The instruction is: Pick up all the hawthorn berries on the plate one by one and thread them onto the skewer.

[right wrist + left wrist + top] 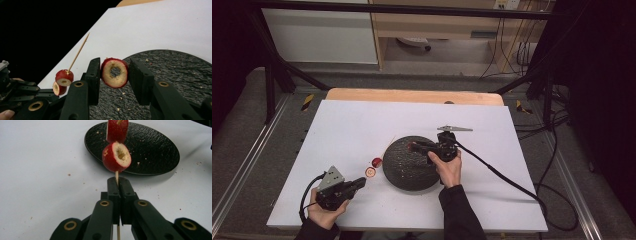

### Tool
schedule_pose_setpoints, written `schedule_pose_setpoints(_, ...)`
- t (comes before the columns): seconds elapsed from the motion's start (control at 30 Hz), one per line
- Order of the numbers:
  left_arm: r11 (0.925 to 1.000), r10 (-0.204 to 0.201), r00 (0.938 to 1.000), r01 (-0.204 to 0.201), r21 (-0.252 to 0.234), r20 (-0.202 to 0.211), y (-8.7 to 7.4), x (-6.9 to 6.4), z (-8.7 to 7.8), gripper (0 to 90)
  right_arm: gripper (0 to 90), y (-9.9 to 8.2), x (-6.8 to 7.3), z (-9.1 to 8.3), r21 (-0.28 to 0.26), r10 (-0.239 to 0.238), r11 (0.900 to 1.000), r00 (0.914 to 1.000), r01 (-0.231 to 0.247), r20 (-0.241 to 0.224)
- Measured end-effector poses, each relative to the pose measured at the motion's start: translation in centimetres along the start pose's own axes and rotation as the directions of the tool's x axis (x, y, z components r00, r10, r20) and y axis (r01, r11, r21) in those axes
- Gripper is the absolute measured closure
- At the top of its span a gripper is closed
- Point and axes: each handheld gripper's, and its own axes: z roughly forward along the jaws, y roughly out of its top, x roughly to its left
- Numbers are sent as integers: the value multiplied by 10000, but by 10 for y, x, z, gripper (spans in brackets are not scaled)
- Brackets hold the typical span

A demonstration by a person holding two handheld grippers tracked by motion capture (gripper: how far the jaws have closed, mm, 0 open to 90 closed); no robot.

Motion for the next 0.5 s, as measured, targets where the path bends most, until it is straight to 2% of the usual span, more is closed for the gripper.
schedule_pose_setpoints(0.13, 10000, -43, 10000, 44, -30, 7, 2, -4, 3, 881, 632, -6, -1, -3, -586, 91, 9982, 9999, -94, -61)
schedule_pose_setpoints(0.17, 10000, -43, 10000, 44, -30, 7, 2, -4, 3, 882, 632, -6, -1, -3, -586, 91, 9982, 9999, -94, -61)
schedule_pose_setpoints(0.3, 9999, -47, 10000, 47, -105, 71, 3, -11, 7, 881, 632, -13, -1, -4, -1439, 212, 9892, 9989, -269, -409)
schedule_pose_setpoints(0.5, 9997, -150, 9999, 151, -182, 30, 4, -16, 9, 882, 632, -18, -2, -5, -2267, 303, 9730, 9978, -431, -597)
